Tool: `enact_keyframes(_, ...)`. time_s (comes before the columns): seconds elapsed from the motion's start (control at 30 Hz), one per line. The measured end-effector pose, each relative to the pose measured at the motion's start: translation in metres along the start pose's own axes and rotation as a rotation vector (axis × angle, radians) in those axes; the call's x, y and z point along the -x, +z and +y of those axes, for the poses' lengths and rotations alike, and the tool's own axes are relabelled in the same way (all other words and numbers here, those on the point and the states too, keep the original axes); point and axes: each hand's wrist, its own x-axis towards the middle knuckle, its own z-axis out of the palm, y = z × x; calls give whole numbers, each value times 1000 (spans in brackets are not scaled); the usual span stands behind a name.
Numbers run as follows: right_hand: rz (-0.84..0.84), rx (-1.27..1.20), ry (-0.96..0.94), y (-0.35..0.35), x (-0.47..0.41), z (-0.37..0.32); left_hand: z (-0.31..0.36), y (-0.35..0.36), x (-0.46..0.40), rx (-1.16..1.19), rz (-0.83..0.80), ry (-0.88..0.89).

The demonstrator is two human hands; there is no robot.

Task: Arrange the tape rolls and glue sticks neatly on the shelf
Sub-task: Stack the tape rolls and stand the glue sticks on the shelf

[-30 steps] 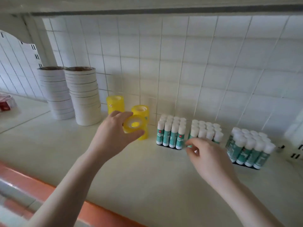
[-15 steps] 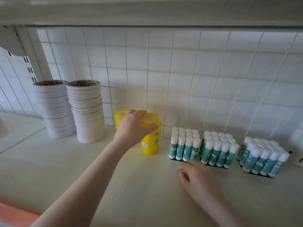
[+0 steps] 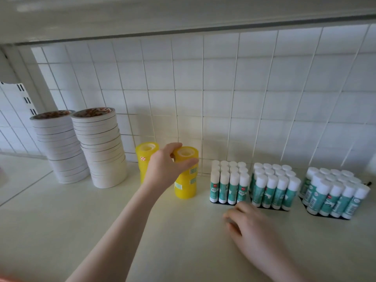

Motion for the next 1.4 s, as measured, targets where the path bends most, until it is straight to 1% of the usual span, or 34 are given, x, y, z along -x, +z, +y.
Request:
enact_keyframes(0.37,-9,13,1,-3,0,0,-2,1,-3,30,-4,-5)
enact_keyframes(0.57,-50,12,2,-9,2,0,-4,7,1,70,12,-20)
enact_keyframes(0.7,-70,10,36,-13,4,3,-4,10,5,89,30,-17)
enact_keyframes(0.9,-104,-14,60,-20,7,1,-3,12,5,24,55,1)
enact_keyframes(1.0,-171,-11,85,-27,6,-1,-2,12,5,-26,69,8)
enact_keyframes(1.13,-201,-18,99,-29,7,-1,-3,12,5,-72,83,14)
enact_keyframes(1.23,-210,-17,107,-29,6,-2,-3,13,7,-72,87,19)
enact_keyframes(1.4,-222,11,119,-32,5,1,-1,10,12,-48,48,24)
